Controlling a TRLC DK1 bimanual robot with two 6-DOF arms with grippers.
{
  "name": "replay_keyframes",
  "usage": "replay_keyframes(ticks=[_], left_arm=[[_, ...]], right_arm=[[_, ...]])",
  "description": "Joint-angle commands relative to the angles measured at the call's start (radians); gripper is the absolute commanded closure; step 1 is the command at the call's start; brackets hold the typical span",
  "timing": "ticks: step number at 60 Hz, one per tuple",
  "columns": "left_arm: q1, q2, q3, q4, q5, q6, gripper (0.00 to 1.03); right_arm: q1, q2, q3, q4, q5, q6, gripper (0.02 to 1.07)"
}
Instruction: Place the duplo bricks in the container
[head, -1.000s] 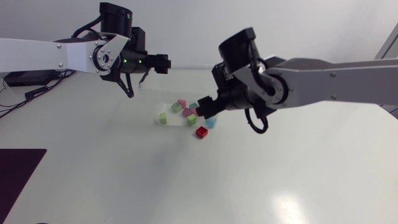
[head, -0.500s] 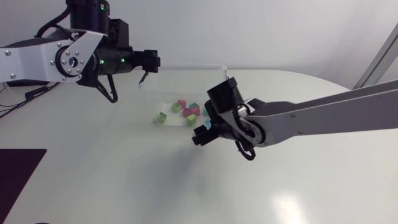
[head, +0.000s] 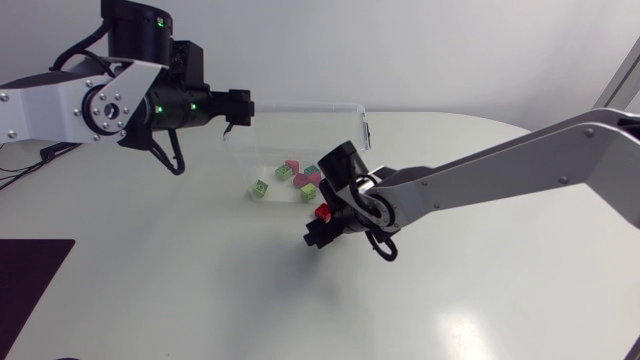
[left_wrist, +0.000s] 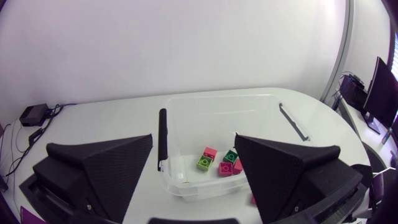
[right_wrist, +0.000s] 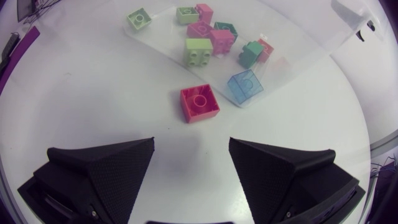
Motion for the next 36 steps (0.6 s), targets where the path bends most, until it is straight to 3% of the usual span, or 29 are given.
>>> replay_keyframes(ticks=[1,36], left_arm=[[0.007,-0.026,-0.027,0.007,-0.01,0.007,0.11],[0.005,-0.061,-0.042,0.005,-0.01,0.006,0.1]], right_arm=[[-0.009,0.036,0.042,-0.024,-0.011,0.018,0.2],[-0.061,0.096,0.13,-0.092,-0.095,-0.051,0.2]])
